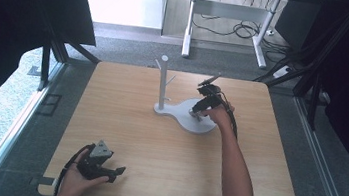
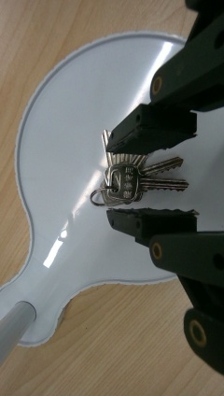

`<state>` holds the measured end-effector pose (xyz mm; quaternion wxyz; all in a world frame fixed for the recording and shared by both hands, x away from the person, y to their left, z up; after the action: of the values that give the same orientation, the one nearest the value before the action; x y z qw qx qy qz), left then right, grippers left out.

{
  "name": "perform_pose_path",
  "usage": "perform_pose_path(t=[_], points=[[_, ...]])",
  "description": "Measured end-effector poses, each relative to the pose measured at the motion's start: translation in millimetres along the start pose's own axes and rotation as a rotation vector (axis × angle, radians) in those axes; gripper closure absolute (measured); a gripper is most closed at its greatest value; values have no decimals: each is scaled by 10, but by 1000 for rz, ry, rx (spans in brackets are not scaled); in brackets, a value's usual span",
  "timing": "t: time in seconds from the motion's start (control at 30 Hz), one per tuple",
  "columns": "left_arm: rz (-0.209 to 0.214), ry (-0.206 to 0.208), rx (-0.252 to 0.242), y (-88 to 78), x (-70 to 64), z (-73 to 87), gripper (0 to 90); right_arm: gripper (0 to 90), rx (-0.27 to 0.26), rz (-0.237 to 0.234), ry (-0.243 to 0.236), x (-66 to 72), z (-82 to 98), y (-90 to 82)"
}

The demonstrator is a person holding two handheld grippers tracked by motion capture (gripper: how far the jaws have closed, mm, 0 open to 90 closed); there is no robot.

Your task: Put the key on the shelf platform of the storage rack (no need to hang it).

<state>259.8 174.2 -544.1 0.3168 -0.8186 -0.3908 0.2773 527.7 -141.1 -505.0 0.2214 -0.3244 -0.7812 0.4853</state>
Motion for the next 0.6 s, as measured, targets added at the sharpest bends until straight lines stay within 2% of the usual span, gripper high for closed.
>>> perform_pose_path(t=[0.27, 0.33, 0.43, 0.53, 0.6], points=[[-1, 4, 12, 25, -5, 8, 264, 512, -43, 14, -32, 41, 66, -233], [-3, 5, 11, 25, -9, 7, 264, 512, -65, 19, -50, 73, 110, -298], [-5, 7, 9, 17, -9, 4, 264, 501, -77, 9, -73, 120, 191, -397], [-7, 7, 9, 11, -7, 1, 264, 496, -81, 19, -102, 157, 291, -496], [-8, 5, 10, 10, -5, 2, 264, 496, -96, 14, -104, 181, 362, -562]])
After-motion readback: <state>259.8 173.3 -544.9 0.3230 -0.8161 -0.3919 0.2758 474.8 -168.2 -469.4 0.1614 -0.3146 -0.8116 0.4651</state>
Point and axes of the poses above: each handheld gripper's, and its own axes: y roughly forward along the jaws, z roughly out of its underside, x roughly to its left, the point moved 4 cm from there along y, roughly forward along the jaws, and after that the axes turned 11 degrees about -y, right-handed, at the moved point
